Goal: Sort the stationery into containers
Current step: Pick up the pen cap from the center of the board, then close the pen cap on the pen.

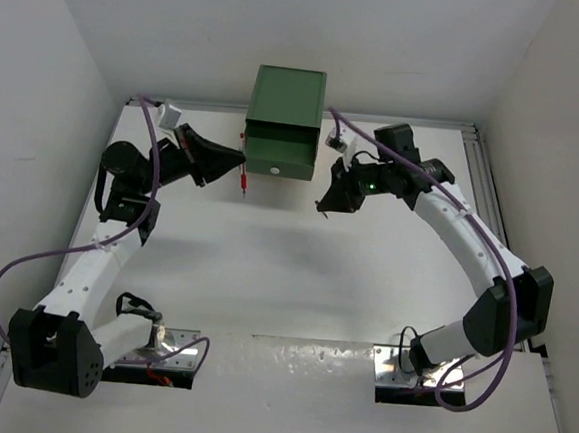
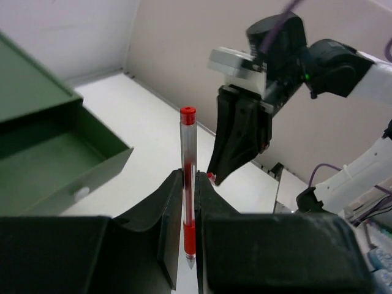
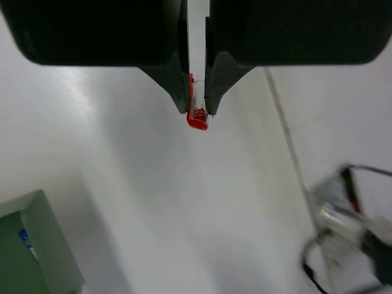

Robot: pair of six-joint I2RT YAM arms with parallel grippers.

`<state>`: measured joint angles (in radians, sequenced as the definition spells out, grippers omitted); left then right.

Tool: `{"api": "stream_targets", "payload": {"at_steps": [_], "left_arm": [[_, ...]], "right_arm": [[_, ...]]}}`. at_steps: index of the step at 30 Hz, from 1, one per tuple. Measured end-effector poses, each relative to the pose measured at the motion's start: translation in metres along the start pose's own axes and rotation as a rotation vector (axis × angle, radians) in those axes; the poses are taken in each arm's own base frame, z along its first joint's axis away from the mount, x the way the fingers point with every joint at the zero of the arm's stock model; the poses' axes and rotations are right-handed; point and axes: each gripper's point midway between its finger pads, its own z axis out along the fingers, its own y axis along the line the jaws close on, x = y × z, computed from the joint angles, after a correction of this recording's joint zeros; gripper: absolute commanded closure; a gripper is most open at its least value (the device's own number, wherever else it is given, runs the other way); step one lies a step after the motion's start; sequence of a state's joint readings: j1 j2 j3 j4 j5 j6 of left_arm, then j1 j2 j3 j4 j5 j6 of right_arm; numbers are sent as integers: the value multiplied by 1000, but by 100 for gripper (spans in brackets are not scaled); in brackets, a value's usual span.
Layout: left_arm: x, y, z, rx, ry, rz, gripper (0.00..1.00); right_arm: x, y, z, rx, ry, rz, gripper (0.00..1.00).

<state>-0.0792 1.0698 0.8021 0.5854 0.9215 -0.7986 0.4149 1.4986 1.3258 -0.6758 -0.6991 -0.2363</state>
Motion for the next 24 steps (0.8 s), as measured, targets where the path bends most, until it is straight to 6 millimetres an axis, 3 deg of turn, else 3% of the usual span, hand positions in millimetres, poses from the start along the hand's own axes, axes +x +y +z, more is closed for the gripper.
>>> {"api": "stream_targets", "payload": {"at_steps": [3, 7, 11, 16, 21, 24], "left_arm": [[-8, -17, 4, 40, 35, 184, 100], [-16, -64, 15, 159, 99, 598, 100], [-3, -100, 5, 274, 143, 968, 100], [34, -111, -10, 415, 203, 1426, 100], [103, -90, -32, 573, 228, 1874, 100], [144, -87, -41, 705, 212, 1993, 100]], "right_arm": [[-17, 20, -3, -76, -74, 191, 100], [-24, 39, -3, -192, -94, 423, 100], [-25, 33, 1, -255, -104, 607, 100], [-23, 22, 5, -300, -108, 813, 100], [-32, 19, 6, -315, -118, 905, 100], [-36, 20, 7, -315, -119, 940, 100]]}}
